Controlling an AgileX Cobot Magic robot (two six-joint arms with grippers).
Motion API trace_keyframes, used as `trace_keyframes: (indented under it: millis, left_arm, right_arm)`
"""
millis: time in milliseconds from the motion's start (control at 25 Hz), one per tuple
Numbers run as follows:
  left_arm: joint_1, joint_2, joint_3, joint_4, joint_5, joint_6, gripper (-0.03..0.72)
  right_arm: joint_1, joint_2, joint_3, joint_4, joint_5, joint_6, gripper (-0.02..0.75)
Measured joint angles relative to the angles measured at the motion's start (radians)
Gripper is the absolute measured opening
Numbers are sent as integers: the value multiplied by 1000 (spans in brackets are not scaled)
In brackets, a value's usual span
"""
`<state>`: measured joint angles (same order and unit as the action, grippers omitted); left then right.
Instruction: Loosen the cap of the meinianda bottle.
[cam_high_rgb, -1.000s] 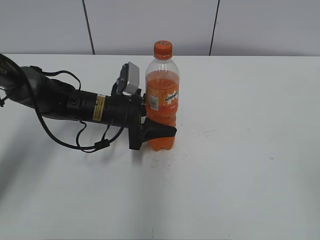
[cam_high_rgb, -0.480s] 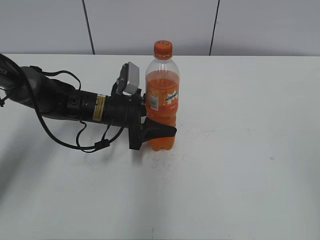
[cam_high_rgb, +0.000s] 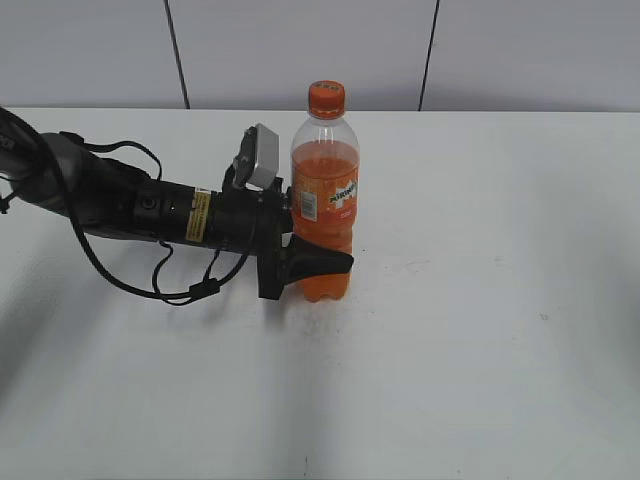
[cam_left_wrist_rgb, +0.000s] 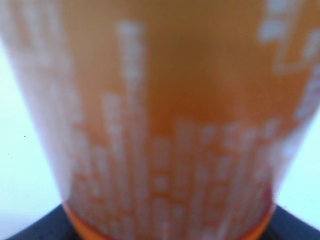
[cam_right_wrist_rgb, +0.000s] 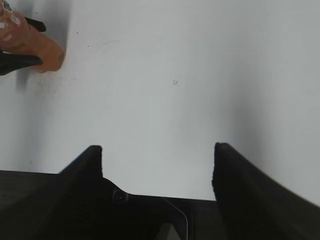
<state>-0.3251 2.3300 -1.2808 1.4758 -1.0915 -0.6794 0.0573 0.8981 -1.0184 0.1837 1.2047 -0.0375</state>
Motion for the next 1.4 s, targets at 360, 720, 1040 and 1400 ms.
trace_keyframes:
  millis: [360,720,1040,1400]
  left_arm:
    - [0,0,0,-6,0,0,403]
    - [0,0,0,-8,-1,0,403]
    - [0,0,0,-8,-1,0,403]
    - [0,0,0,-9,-1,0,403]
  right_arm:
    - [0,482,-418,11,10,53,514]
    - [0,839,-820,65,10,91,514]
    - [65,880,-840,67,11,183,514]
    - [335,961,-861,69,12,333,514]
